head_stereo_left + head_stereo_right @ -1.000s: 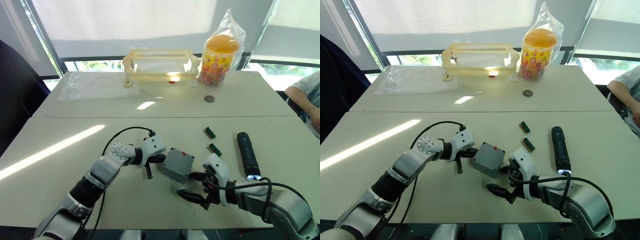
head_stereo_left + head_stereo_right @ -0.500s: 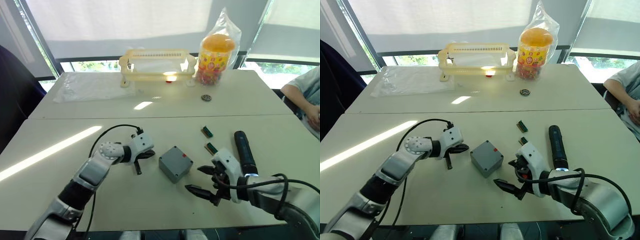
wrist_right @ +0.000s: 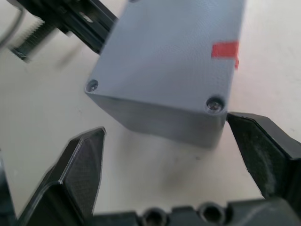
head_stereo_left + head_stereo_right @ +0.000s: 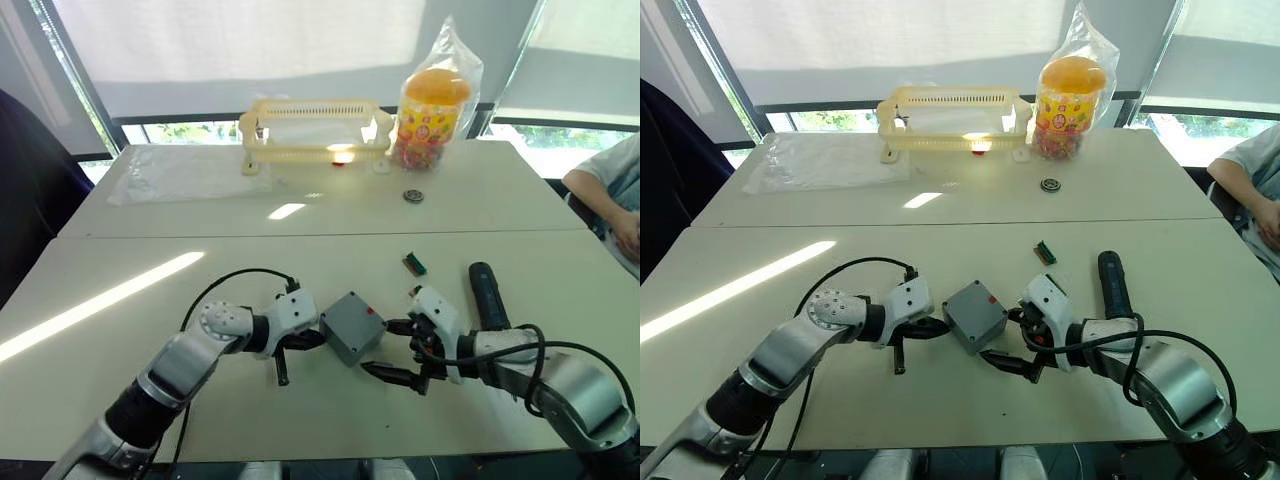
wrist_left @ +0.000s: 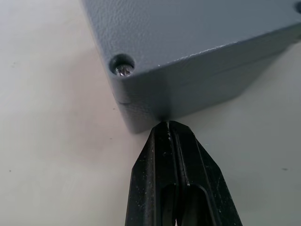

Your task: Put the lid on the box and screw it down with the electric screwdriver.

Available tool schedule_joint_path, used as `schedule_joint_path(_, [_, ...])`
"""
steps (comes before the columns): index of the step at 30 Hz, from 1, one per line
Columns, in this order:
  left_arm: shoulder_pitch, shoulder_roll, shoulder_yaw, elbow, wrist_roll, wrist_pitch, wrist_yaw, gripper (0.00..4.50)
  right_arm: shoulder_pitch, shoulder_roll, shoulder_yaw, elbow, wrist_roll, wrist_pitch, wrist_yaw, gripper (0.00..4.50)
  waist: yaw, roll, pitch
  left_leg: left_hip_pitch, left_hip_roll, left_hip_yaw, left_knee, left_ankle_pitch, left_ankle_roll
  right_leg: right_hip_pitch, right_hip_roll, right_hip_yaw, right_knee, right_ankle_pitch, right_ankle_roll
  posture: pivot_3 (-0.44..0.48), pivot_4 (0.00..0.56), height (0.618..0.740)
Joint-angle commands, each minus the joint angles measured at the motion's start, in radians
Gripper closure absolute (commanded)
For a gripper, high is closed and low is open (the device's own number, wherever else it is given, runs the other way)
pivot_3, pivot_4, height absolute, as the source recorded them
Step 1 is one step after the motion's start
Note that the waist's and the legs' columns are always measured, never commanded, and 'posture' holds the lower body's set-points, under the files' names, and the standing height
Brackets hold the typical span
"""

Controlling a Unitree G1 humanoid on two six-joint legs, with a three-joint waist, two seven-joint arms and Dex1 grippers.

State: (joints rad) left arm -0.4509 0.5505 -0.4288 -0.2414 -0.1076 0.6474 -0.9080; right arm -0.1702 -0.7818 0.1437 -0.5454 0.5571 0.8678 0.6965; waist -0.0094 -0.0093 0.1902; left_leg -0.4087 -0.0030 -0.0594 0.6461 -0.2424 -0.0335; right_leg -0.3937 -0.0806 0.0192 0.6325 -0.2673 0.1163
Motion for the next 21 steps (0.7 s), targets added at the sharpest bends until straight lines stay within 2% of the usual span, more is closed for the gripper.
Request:
schedule_joint_path(1, [-0.033,-0.024,-0.015,0.03,0.02,-0.053,0.002,4.5,0.02,0.006,-0.019,-0.072,0.05,0.026,0.018,0.01,0.002,0.0,0.0,0.0,0.0,0.0,0.0,0.0,0.0,0.0,0.0,0.0,0.0,0.0,0.0,0.0,0.15,0.74])
schedule_joint_path(11, [-0.024,-0.026,-0.01,0.034,0.024,-0.07,-0.012,4.5,0.068,0.037,-0.048,-0.119,0.059,0.067,-0.032,0.01,0.0,0.0,0.0,0.0,0.0,0.0,0.0,0.0,0.0,0.0,0.0,0.0,0.0,0.0,0.0,0.0,0.15,0.74])
schedule_joint_path(17, [0.006,0.005,0.0,-0.02,0.009,-0.046,-0.029,4.5,0.072,-0.001,-0.076,-0.111,0.04,0.061,-0.022,0.01,-0.001,0.0,0.0,0.0,0.0,0.0,0.0,0.0,0.0,0.0,0.0,0.0,0.0,0.0,0.0,0.0,0.15,0.74])
schedule_joint_path(21, [0.012,0.072,0.07,-0.107,-0.026,0.001,-0.044,4.5,0.085,-0.068,-0.322,-0.146,0.214,0.197,0.0,0.01,0.001,0.0,0.0,0.0,0.0,0.0,0.0,0.0,0.0,0.0,0.0,0.0,0.0,0.0,0.0,0.0,0.15,0.74])
